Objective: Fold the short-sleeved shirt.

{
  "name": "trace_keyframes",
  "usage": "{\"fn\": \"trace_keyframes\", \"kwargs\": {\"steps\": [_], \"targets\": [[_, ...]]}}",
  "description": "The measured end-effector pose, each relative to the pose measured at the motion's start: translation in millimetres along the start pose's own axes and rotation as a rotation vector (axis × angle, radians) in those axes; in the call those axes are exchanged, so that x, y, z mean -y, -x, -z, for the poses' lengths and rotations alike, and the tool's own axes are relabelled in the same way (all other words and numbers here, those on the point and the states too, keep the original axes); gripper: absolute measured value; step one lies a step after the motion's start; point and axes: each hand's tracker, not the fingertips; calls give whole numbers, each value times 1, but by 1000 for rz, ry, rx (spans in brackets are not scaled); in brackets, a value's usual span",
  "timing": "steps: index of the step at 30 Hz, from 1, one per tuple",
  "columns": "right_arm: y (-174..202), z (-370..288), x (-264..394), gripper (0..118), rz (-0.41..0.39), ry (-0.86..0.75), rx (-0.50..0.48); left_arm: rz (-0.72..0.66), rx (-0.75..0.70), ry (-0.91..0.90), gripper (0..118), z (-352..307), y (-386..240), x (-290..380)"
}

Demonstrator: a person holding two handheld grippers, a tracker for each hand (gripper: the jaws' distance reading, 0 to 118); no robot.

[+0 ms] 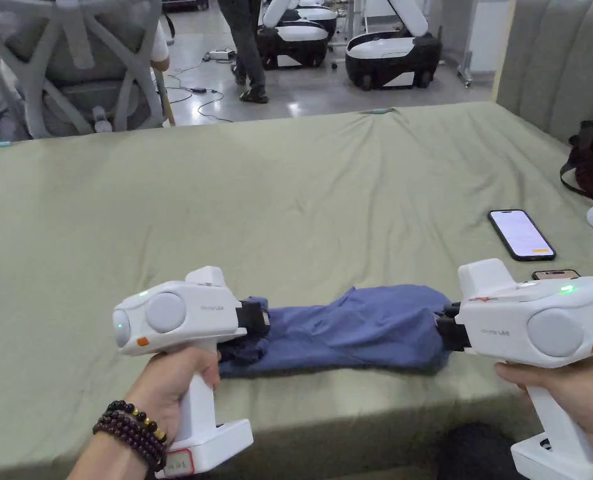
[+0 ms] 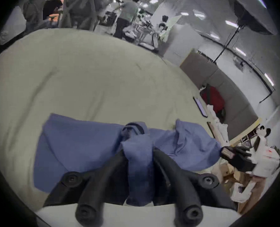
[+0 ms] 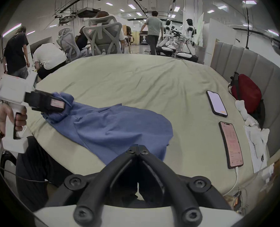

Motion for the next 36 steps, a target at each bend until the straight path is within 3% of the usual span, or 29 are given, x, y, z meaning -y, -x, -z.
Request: {"fn": "trace_keyframes", "kwargs": {"steps": [2, 3, 6, 7, 10, 13, 15, 17, 18, 19, 23, 28, 36], "targets": [[-6, -1, 4, 0, 9, 4, 8, 16, -39, -2, 17, 9, 0, 3], [-9, -2, 5, 0, 15, 6, 12, 7, -33, -16, 26, 9, 0, 4], [-12, 0, 8, 0, 29, 10, 14, -12, 74, -33, 103, -9, -5, -1], [-12, 1, 9, 0, 33, 11, 13, -2, 95, -41, 118, -18, -8, -4], [-10, 8, 9, 0, 50, 13, 12, 36, 110, -216, 114, -61, -12, -13], [0, 11, 6, 0, 56, 3, -11, 64, 66, -271, 118, -90, -6, -19], [9, 11, 3, 0, 40, 1, -24, 92, 0, -245, 109, -98, 4, -20], [15, 12, 2, 0, 27, -3, -42, 125, -53, -226, 55, -98, 10, -12], [17, 13, 1, 0, 27, -3, -47, 132, -94, -214, 22, -93, 13, -8], [20, 13, 0, 0, 29, -5, -52, 134, -119, -197, 1, -89, 17, -4], [25, 10, -1, 0, 59, -25, -64, 100, -57, -128, 2, -60, 20, 2], [27, -3, 2, 0, 164, -68, -69, 124, -59, 21, 0, 4, 10, 5], [28, -7, 13, 0, 192, -73, 37, 134, -62, 1, 0, 30, -32, 13]]}}
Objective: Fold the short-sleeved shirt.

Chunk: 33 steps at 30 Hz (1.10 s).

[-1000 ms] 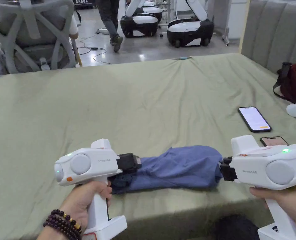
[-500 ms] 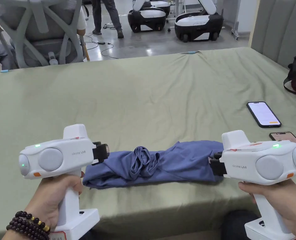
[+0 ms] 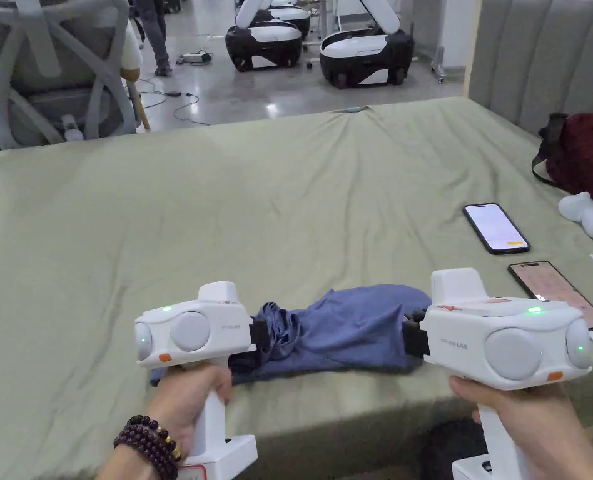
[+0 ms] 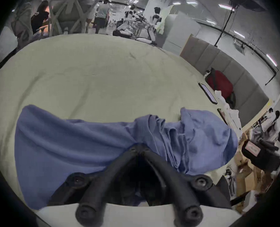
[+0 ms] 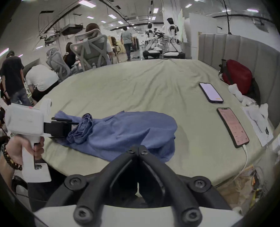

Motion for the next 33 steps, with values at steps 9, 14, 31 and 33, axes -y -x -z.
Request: {"fn": "trace_keyframes", "kwargs": {"steps": [9, 14, 31, 33], "targets": [[-5, -6, 10, 0, 32, -8, 1, -126, 136, -120, 0, -65, 32, 1], [-1, -16, 9, 0, 14, -17, 3, -201, 18, -181, 0, -100, 77, -2], [12, -19, 8, 0, 23, -2, -69, -301, 7, -75, 41, -51, 107, 13], [10, -20, 9, 0, 20, 2, -64, -306, -44, -93, 21, -52, 110, 13]]}}
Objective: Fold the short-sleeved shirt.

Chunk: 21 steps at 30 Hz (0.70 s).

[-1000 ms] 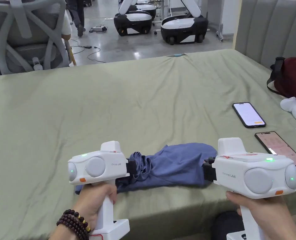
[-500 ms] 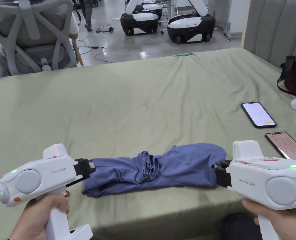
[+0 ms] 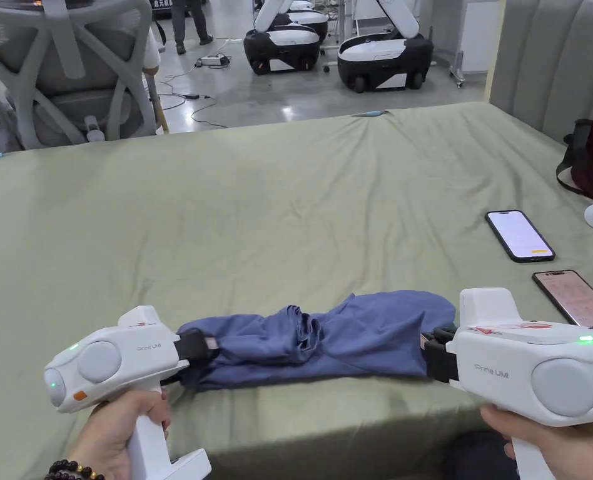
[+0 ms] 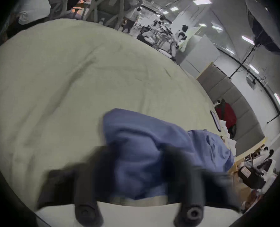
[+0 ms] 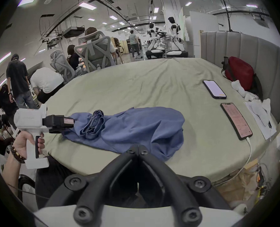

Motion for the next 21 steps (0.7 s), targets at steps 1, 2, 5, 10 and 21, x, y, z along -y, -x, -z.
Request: {"fn": "trace_keyframes", "kwargs": {"steps": [1, 2, 5, 10, 21], "targets": [[0, 0, 0, 0, 2, 1, 2, -48, 40, -3, 21, -2, 4, -1], [-1, -1, 1, 0, 4, 2, 3, -46, 38, 1, 21, -4, 7, -2], [-2, -2, 1, 0, 7, 1, 5, -51, 36, -13, 21, -13, 12, -4], [-2, -3, 1, 0, 14, -4, 12, 58, -95, -106, 21, -44, 25, -22], [7, 6, 2, 0, 21, -10, -38, 61, -228, -166, 21, -111, 34, -29]]}}
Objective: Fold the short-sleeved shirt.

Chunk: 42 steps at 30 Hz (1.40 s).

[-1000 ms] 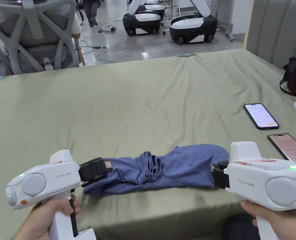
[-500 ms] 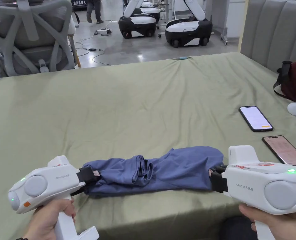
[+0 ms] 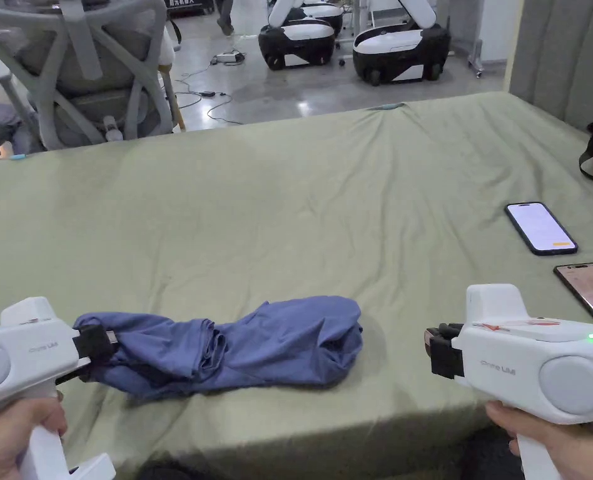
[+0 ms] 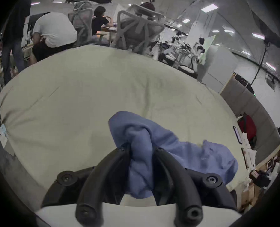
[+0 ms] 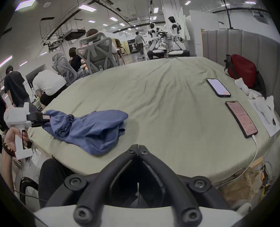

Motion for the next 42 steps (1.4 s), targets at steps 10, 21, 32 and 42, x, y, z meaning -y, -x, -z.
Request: {"fn": "trace_keyframes", "kwargs": {"steps": [10, 21, 32, 42], "targets": [[-19, -13, 9, 0, 39, -10, 11, 222, 340, 52, 21, 14, -168, 29], [-51, -35, 17, 0, 117, -44, 59, 339, 344, 137, 25, 70, -215, 70], [-23, -10, 15, 0, 68, -25, 24, 268, 404, 7, 86, 17, -164, 25], [0, -8, 5, 0, -28, -54, 106, 332, 410, 133, 0, 61, -180, 45]]}}
